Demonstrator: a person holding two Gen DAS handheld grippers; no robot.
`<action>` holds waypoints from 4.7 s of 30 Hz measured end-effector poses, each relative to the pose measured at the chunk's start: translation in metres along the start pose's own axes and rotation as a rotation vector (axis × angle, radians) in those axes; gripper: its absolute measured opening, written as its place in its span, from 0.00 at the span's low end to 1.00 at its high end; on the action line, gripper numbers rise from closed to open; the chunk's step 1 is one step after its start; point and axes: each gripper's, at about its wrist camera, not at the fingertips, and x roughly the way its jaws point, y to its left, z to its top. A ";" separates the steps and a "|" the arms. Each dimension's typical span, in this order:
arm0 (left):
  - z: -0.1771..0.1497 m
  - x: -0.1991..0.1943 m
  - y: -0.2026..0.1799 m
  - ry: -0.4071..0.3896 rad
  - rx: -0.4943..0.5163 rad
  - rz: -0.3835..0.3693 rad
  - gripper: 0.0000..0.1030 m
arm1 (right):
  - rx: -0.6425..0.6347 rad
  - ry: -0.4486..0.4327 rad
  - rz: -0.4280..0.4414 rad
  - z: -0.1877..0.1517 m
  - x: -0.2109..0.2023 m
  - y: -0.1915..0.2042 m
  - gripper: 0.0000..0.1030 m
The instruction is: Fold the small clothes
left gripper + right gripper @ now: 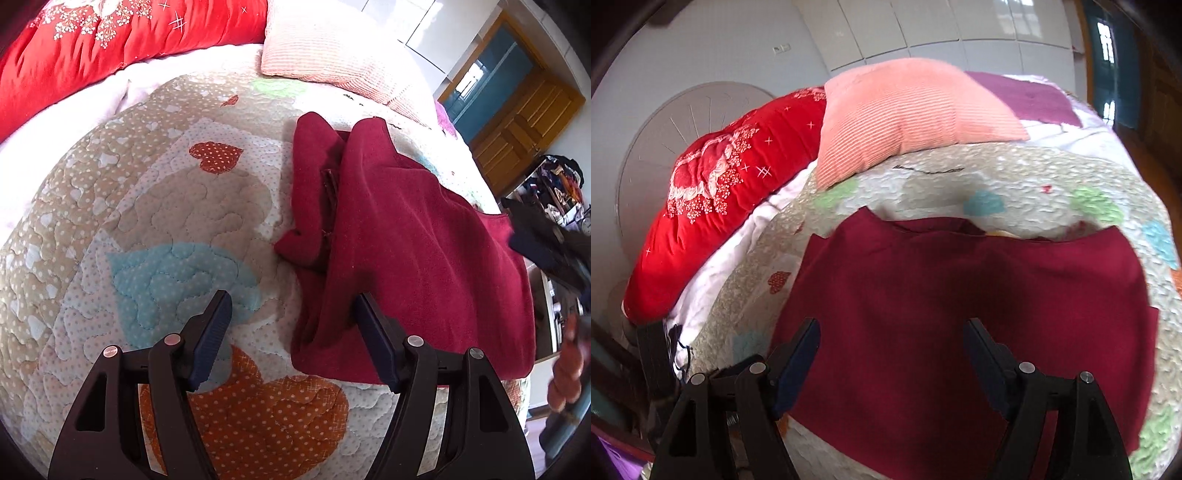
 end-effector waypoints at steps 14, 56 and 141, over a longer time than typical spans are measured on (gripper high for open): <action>0.004 0.009 0.012 0.014 -0.065 -0.079 0.76 | -0.164 0.281 -0.042 0.052 0.141 0.078 0.79; -0.059 0.044 -0.268 0.105 0.526 -0.291 0.15 | 0.199 -0.085 -0.176 -0.031 -0.081 -0.209 0.06; 0.005 0.050 -0.223 -0.015 0.363 -0.077 0.58 | 0.188 -0.198 -0.114 -0.109 -0.126 -0.201 0.51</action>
